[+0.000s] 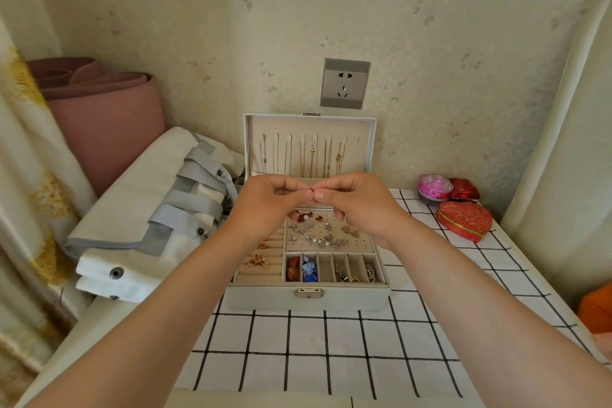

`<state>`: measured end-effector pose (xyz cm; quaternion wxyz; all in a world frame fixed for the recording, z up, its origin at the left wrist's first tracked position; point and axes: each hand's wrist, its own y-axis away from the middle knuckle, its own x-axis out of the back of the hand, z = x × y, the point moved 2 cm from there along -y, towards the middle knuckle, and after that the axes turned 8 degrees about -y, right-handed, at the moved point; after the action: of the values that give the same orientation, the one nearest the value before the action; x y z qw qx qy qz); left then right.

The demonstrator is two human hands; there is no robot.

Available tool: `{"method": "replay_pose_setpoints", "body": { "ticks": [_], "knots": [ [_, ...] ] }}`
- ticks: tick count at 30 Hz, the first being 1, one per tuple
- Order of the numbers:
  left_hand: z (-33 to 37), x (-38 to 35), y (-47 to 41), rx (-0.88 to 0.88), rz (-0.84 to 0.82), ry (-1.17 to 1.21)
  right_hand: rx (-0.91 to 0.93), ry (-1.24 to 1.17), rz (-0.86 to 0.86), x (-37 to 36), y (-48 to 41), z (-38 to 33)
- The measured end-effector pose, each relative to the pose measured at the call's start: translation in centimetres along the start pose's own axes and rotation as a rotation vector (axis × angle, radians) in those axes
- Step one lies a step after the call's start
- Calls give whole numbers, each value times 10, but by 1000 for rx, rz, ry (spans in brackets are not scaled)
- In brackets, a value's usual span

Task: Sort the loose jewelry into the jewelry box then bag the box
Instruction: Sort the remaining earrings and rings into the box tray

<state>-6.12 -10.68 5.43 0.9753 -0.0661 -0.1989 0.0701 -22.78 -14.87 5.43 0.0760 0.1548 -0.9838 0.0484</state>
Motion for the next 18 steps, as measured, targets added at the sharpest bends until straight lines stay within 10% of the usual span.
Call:
{"method": "replay_pose_setpoints", "body": {
  "ticks": [18],
  "knots": [
    [-4,2,-7,-28,-30,-76,-39,-140,-41,-1,0,-4]
  ]
}}
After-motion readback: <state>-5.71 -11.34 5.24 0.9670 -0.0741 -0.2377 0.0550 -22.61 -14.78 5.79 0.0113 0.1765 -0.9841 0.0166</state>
